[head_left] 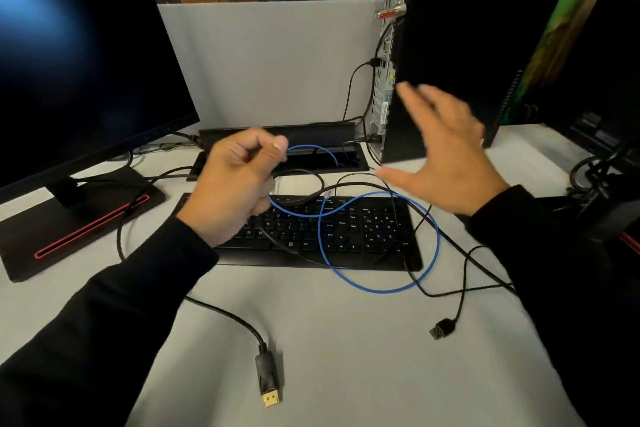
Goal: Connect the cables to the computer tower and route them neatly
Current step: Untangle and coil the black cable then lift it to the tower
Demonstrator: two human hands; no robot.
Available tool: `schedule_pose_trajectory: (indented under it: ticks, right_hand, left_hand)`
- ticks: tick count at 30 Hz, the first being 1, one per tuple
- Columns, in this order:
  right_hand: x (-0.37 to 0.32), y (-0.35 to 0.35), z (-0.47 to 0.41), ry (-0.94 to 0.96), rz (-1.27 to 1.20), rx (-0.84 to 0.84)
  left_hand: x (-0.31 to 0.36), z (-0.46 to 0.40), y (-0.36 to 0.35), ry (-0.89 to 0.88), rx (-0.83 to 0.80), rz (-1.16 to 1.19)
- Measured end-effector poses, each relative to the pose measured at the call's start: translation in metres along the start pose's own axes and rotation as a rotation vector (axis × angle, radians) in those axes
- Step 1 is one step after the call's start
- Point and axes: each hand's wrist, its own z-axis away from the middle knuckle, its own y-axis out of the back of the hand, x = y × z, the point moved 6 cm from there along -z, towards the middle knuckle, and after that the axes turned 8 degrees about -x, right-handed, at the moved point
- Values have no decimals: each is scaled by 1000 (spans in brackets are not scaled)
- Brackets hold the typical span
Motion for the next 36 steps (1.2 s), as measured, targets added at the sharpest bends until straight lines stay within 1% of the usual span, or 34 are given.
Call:
schedule_pose_trajectory:
  ticks: [1, 2, 4, 5, 7, 9, 10, 13, 17, 19, 21, 24, 26, 28, 29, 31, 34, 36]
  right_hand:
    - [-27, -3, 4, 141, -8, -34]
    - [-50, -10, 8, 238, -29, -78]
    - [-77, -24, 12, 318, -150, -173]
    - [-81, -26, 11, 337, -241, -176]
    - [-77, -20, 7, 351, -333, -54]
    - [-61, -9, 3, 306, -320, 105]
    - [-52, -3, 2, 256, -331, 160]
    - [-17, 8, -1, 55, -379, 269]
    - [22, 12, -8, -135, -353, 374]
    - [31, 9, -10, -162, -330, 348]
    - [26, -2, -8, -132, -322, 273]
    - [1, -21, -2, 23, -302, 122]
    - [-21, -33, 1, 154, -201, -22]
    - [-43, -39, 6, 282, -109, -158]
    - [-54, -39, 9, 327, -79, -204]
    - [-76, -35, 15, 417, -39, -247]
    - [-101, -22, 23, 551, -67, -214]
    - [-104, -12, 24, 595, -106, -126]
  left_hand:
    - [0, 2, -9, 3, -52, -25]
    - [0, 4, -17, 9, -102, -55]
    - [1, 8, -28, 14, -172, -109]
    - [2, 8, -30, 13, -187, -126]
    - [3, 9, -27, 24, -184, -144]
    - [0, 7, -20, 65, -192, -108]
    - [-3, 6, -17, 102, -207, -64]
    - [-11, 5, -16, 185, -266, 75]
    - [-10, 3, -20, 154, -307, 116]
    - [-10, 2, -22, 142, -317, 182]
    - [-8, 2, -25, 122, -324, 308]
    - [-2, 1, -26, 32, -310, 481]
    - [2, 0, -23, -36, -276, 502]
    - [4, -1, -21, -106, -199, 405]
    - [5, 0, -21, -140, -160, 309]
    - [6, 3, -25, -185, -112, 53]
    - [6, 8, -41, -245, -129, -265]
    - [4, 13, -51, -234, -173, -352]
